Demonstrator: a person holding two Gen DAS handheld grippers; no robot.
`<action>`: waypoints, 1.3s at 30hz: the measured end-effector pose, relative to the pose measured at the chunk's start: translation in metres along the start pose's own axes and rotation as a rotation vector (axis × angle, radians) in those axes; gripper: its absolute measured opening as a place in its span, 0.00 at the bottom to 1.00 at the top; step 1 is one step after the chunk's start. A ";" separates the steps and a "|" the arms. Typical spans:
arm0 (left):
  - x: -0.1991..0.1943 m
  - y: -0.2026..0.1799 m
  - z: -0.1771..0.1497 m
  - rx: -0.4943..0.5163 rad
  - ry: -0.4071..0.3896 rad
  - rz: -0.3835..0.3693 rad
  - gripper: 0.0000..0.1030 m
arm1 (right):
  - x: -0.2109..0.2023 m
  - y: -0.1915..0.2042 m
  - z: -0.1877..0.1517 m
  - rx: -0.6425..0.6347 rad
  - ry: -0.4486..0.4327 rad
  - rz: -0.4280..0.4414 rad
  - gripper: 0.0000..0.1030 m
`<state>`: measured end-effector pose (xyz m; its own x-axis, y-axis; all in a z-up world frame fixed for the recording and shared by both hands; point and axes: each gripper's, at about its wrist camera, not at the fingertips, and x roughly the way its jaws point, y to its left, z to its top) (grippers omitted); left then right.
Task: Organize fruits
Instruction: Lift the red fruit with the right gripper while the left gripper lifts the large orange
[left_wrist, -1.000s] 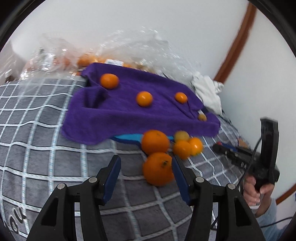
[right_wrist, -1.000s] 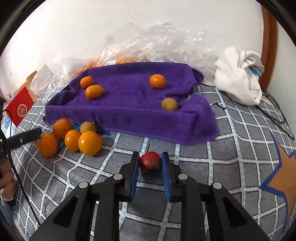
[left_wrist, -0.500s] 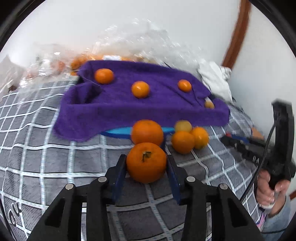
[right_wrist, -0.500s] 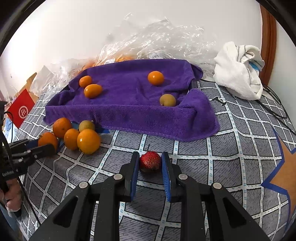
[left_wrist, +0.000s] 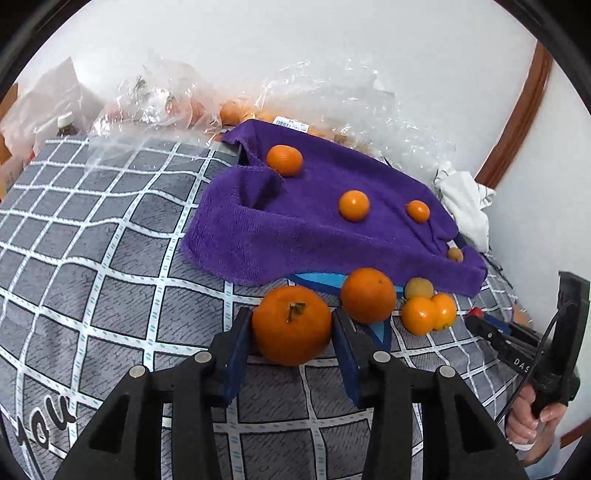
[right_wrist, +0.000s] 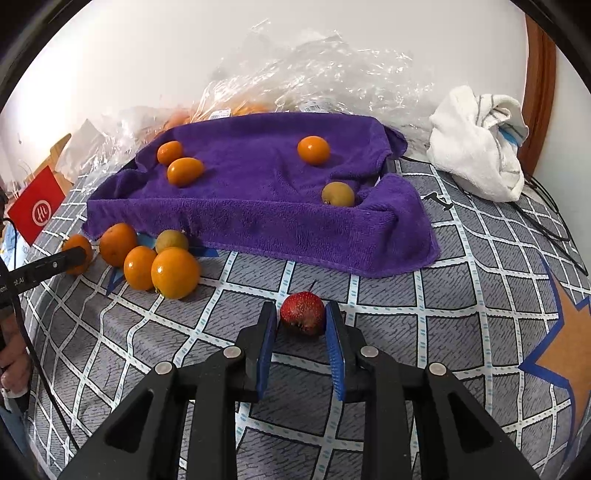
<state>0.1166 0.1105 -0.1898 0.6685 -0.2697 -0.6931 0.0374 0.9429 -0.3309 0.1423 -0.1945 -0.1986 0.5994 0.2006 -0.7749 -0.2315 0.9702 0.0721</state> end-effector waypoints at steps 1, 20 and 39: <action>0.000 0.001 0.000 -0.005 -0.001 -0.006 0.40 | 0.000 -0.001 0.000 0.004 -0.001 0.002 0.23; -0.011 -0.008 -0.001 0.022 -0.068 -0.078 0.40 | -0.017 0.005 -0.003 -0.008 -0.076 0.029 0.23; -0.022 -0.002 0.000 -0.006 -0.122 -0.062 0.40 | -0.043 -0.004 0.018 0.074 -0.139 0.010 0.23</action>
<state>0.1013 0.1149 -0.1739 0.7506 -0.3016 -0.5878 0.0778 0.9239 -0.3748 0.1312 -0.2042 -0.1538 0.6989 0.2222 -0.6799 -0.1837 0.9744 0.1296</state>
